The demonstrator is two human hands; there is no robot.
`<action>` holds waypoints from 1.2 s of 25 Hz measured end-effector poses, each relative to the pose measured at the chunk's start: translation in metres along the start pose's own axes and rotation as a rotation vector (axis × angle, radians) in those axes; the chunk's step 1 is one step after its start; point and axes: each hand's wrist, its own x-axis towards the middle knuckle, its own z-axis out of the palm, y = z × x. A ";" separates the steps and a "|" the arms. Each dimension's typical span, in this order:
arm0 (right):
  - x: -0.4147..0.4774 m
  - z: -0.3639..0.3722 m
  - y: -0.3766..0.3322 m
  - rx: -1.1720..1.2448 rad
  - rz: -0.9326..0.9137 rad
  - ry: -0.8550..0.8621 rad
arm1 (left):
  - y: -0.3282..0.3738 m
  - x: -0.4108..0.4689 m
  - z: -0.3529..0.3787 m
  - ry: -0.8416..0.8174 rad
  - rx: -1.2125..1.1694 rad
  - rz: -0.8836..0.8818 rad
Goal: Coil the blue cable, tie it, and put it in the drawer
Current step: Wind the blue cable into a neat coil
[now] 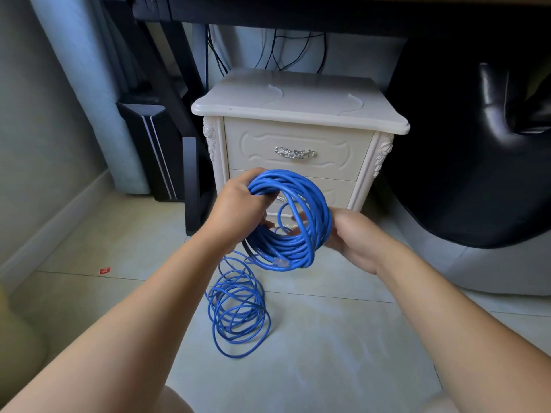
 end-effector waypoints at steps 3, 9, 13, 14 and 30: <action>0.000 -0.011 -0.009 -0.143 -0.108 0.176 | -0.004 0.002 -0.006 -0.029 0.118 0.027; -0.007 -0.004 -0.017 -0.159 -0.455 0.288 | -0.013 0.011 -0.004 0.122 0.363 0.061; -0.018 0.019 -0.006 -0.225 -0.518 0.279 | -0.015 0.012 0.002 0.281 0.230 0.019; -0.019 0.022 -0.004 -0.195 -0.479 0.262 | -0.014 0.011 0.005 0.308 0.189 0.000; 0.008 0.015 0.013 0.530 -0.004 0.175 | -0.008 -0.012 0.037 0.149 -0.323 -0.361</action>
